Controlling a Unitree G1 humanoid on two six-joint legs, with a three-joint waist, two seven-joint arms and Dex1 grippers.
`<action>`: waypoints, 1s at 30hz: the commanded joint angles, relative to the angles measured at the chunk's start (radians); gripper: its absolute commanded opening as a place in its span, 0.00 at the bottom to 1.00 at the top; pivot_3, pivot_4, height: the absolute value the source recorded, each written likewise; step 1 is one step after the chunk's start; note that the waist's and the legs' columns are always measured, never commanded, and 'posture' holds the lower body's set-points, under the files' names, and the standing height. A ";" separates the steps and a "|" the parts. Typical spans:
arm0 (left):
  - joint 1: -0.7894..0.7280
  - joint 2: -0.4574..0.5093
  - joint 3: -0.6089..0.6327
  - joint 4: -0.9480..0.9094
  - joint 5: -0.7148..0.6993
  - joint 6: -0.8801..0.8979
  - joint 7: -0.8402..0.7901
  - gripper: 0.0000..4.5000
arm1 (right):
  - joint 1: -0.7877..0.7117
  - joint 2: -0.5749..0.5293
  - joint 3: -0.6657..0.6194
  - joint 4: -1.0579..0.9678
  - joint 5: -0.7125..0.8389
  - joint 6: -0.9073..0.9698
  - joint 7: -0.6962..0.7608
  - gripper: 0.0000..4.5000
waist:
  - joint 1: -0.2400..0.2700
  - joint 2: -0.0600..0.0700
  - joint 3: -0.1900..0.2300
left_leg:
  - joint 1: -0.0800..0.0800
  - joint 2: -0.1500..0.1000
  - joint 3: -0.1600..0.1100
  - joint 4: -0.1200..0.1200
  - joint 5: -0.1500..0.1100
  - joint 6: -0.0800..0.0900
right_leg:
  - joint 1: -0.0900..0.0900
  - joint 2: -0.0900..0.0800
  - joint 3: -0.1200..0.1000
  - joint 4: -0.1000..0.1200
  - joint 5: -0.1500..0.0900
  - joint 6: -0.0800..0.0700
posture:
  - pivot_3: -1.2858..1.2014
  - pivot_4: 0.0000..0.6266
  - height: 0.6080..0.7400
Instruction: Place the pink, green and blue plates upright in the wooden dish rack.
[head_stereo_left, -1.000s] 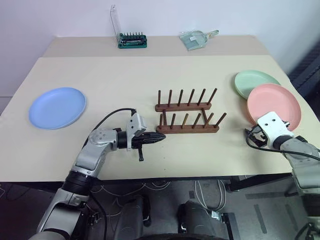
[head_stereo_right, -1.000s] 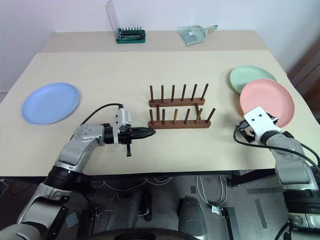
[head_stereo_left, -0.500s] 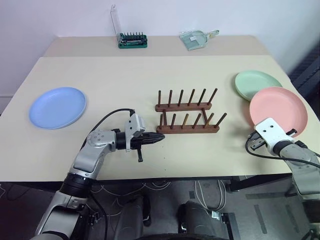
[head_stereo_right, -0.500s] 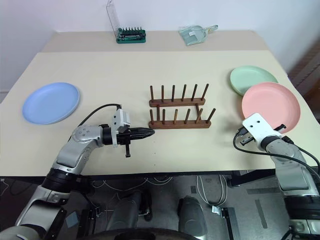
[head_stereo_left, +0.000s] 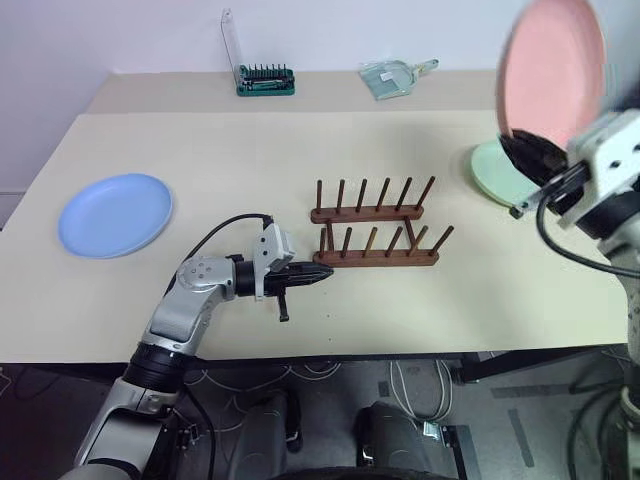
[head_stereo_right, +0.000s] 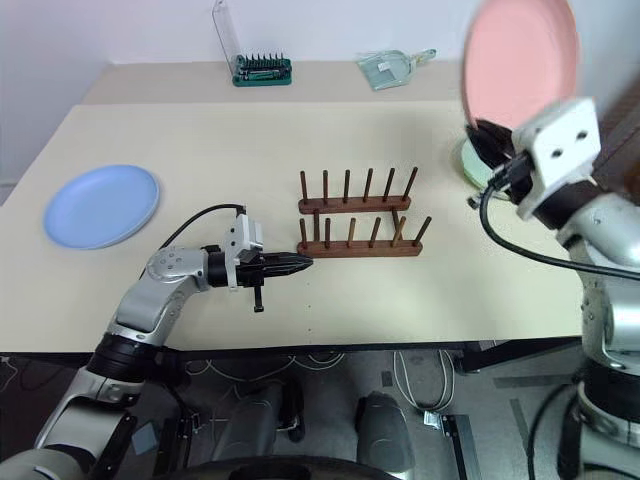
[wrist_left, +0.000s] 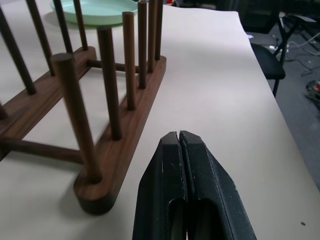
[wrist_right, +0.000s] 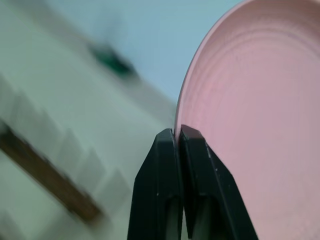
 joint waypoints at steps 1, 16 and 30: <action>-0.006 -0.006 0.007 -0.013 -0.011 -0.021 0.003 0.00 | -0.028 0.042 -0.037 -0.047 0.296 0.128 0.013 0.01 | 0.002 0.000 0.000 | 0.000 0.000 0.000 0.000 -0.001 0.001 | 0.001 0.000 0.000 -0.001 0.000 0.000 | 0.52 0.24 0.97; 0.034 0.016 0.022 -0.042 -0.019 -0.023 0.022 0.00 | -0.008 0.023 -0.079 0.126 0.585 0.238 0.031 0.01 | -0.003 0.000 0.000 | -0.001 -0.002 0.000 0.000 -0.004 0.007 | 0.000 -0.001 0.000 -0.001 0.000 0.000 | 0.52 0.24 0.97; 0.041 0.026 0.025 -0.034 -0.020 -0.029 0.017 0.00 | 0.036 0.015 -0.104 0.258 0.676 0.286 0.094 0.01 | -0.003 0.000 0.000 | -0.001 -0.002 0.000 0.000 -0.004 0.007 | 0.000 -0.001 0.000 -0.001 0.000 0.000 | 0.52 0.24 0.97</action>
